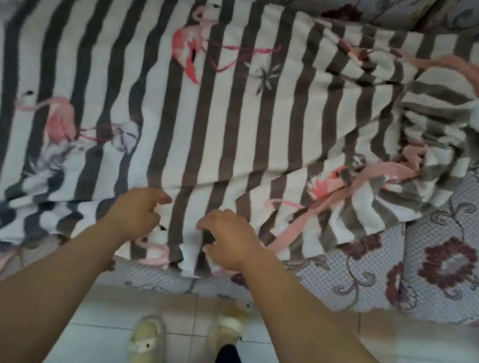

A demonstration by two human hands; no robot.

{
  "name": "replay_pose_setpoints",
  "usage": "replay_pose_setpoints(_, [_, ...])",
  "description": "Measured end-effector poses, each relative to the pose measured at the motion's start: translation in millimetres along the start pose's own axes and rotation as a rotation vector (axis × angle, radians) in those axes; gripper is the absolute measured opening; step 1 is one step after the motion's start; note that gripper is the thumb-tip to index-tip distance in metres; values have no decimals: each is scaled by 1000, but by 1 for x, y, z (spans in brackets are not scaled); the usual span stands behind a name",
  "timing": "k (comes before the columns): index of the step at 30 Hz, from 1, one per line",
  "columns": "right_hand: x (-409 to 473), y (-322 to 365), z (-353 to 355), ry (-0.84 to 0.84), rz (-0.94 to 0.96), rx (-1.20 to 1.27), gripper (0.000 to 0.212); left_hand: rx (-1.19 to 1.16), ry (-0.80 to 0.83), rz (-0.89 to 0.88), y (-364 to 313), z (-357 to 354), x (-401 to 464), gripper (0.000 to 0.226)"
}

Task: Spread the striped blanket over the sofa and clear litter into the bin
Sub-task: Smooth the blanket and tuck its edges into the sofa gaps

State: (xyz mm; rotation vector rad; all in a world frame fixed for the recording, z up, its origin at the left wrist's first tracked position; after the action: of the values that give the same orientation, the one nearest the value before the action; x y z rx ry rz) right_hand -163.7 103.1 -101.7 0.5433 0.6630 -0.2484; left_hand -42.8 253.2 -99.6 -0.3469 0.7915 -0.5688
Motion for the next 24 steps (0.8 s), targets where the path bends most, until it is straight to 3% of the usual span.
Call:
replay_pose_setpoints(2, [7,22,-30,-8,1,-75,57,84,-1,-41,35,-6,-20,47])
replay_pose_setpoints(5, [15,53,-77,-60,-39,-263,75,218,133,-104,87,-20,-44,65])
replay_pose_setpoints(9, [25,77,-99,-248,-87,-369,51,471,87,-259,124,-30,-64,75])
replay_pose_setpoints(11, [23,78,-95,-215,-54,-283,41,553,-34,-259,128,-32,-73,80])
replay_pose_setpoints(13, [12,77,-94,-125,-38,-216,30,514,-140,-127,141,-26,-85,71])
replay_pose_setpoints(15, [-6,61,-88,-66,-99,-257,25,457,-96,-68,146,-27,-91,40])
replay_pose_setpoints(18, [-29,36,-74,-92,-343,-348,26,240,57,-242,129,-43,-104,14])
replay_pose_setpoints(21, [-27,45,-71,-103,-422,-432,41,44,88,-361,117,-56,-115,18])
replay_pose_setpoints(24, [-17,85,-88,-163,-233,-375,62,-25,-45,-225,139,-55,-119,21])
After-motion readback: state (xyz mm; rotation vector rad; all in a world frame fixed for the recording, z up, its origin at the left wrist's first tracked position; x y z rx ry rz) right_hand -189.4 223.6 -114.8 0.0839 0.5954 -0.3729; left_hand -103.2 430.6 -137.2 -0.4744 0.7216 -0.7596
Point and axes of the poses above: each hand's wrist, its own x-axis towards the middle knuckle, its own z-axis out of the back of the hand, y = z × x, the point moved 3 cm from there along x, towards the middle knuckle, and after that the axes turned 11 degrees about -z, right-handed, at the moved point
